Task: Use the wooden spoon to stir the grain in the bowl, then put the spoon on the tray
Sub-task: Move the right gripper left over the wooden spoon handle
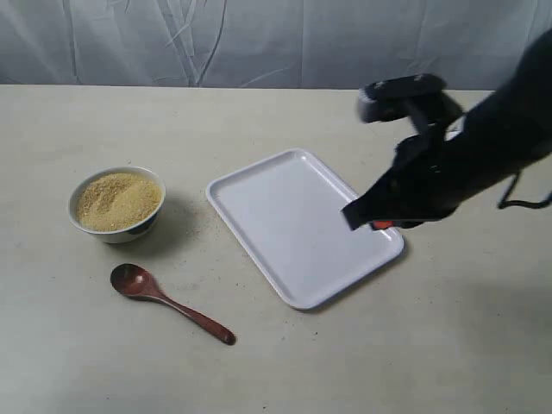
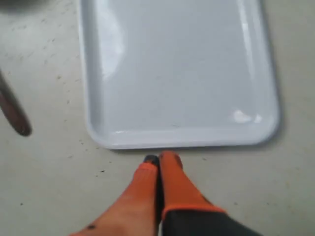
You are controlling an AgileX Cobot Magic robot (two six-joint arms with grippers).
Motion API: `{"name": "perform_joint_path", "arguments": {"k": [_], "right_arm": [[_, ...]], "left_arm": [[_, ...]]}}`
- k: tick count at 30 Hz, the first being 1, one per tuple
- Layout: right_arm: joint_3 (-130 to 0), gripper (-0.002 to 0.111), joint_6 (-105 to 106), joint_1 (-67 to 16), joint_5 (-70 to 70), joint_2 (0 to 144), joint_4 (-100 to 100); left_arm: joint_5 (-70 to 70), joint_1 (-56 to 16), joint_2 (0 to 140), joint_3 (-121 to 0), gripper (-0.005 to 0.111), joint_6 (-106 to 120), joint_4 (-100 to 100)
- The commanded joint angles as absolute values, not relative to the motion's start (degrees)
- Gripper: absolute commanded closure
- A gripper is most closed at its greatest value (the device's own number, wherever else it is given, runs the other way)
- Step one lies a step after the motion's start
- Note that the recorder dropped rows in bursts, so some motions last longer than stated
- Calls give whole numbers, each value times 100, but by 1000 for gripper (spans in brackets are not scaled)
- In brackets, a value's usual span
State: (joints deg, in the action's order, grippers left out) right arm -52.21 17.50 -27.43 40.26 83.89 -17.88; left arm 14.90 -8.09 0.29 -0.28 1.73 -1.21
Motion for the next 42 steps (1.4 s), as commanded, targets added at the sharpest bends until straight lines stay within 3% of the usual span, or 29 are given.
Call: {"name": "perform_joint_path", "arguments": {"k": [1, 16, 18, 23, 42], "right_arm": [[-5986, 109, 1458, -3735, 4463, 9389, -1107], [-7455, 109, 1286, -5581, 4114, 11091, -786], [-7736, 103, 1286, -5704, 4184, 11274, -771], [-8134, 66, 1021, -5914, 4165, 11647, -572], [-8146, 70, 133, -5940, 3882, 12259, 125]], "left_arm": [[1455, -807, 0, 0, 107, 174, -109], [1455, -807, 0, 0, 107, 174, -109], [1455, -807, 0, 0, 107, 174, -109], [1455, -807, 0, 0, 107, 174, -109], [1455, -807, 0, 0, 107, 174, -109]]}}
